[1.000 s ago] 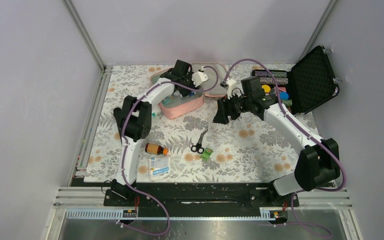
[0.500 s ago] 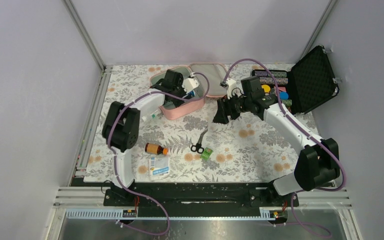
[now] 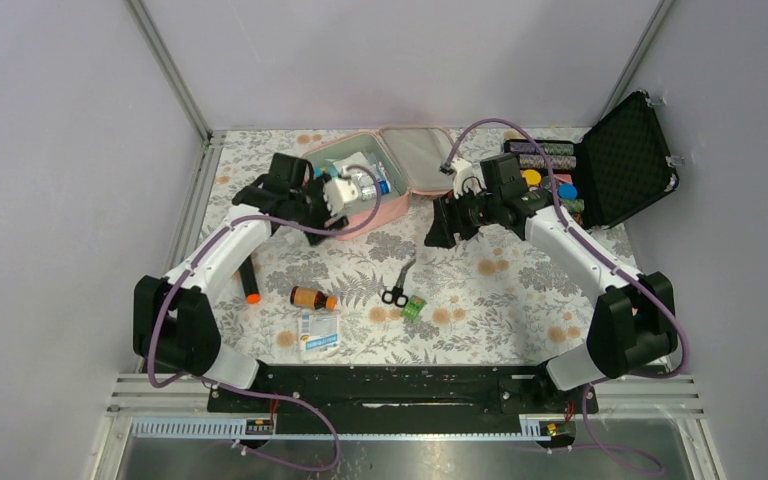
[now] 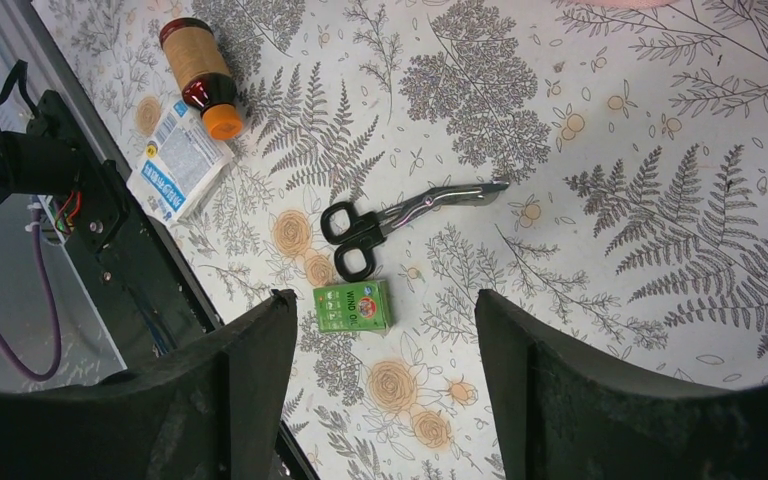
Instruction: Organize the medicine kit
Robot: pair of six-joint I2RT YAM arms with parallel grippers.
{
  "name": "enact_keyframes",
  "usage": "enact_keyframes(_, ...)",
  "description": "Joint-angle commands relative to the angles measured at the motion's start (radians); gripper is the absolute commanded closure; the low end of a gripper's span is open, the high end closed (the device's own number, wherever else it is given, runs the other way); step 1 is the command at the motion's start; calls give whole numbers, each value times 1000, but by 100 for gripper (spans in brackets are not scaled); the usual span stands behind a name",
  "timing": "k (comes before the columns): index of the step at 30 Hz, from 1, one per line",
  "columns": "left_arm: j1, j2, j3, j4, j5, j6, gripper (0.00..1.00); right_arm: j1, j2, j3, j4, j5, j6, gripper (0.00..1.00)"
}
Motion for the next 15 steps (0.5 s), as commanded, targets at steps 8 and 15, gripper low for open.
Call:
enact_keyframes(8, 15, 27, -226, -409, -77, 435, 29, 6, 47, 18, 32, -43, 38, 27)
enact_keyframes(15, 15, 109, -252, -322, -77, 427, 32, 7, 36, 8, 32, -31, 29, 27)
